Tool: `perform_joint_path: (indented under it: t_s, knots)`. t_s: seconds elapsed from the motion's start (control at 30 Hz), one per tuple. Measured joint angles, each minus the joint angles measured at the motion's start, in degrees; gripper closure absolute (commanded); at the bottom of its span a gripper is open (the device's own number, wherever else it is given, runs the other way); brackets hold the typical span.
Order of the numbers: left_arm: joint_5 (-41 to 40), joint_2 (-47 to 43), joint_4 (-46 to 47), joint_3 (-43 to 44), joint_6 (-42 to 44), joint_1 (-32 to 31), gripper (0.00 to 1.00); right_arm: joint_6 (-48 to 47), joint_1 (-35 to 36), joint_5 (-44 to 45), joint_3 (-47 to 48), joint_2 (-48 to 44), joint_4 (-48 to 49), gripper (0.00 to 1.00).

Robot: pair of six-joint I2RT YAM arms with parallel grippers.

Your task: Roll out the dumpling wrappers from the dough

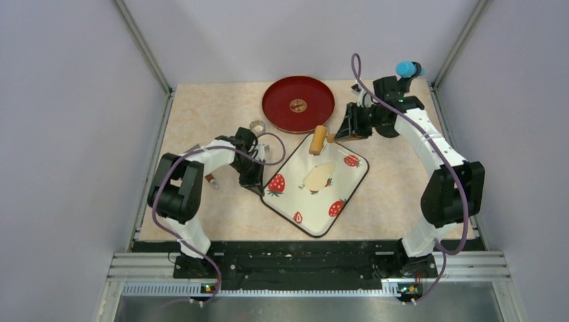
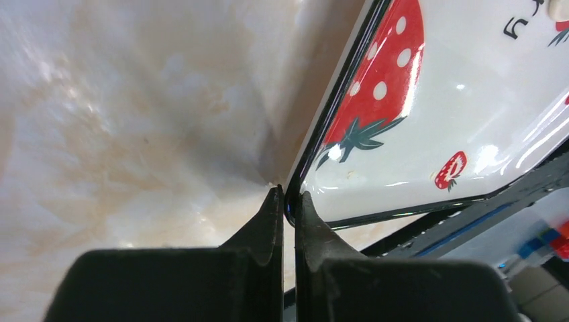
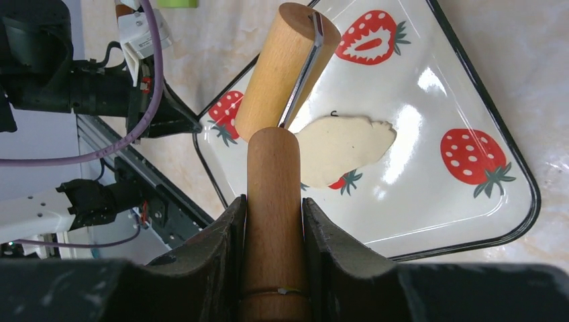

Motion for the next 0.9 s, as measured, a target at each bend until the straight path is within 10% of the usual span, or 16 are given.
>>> perform_joint_path:
  t_s: [0.9]
  knots:
    - [-15.7, 16.1, -12.2, 26.8, 23.7, -2.8, 1.0, 2.1, -8.9, 8.5, -8.3, -3.1, 0.5, 1.0]
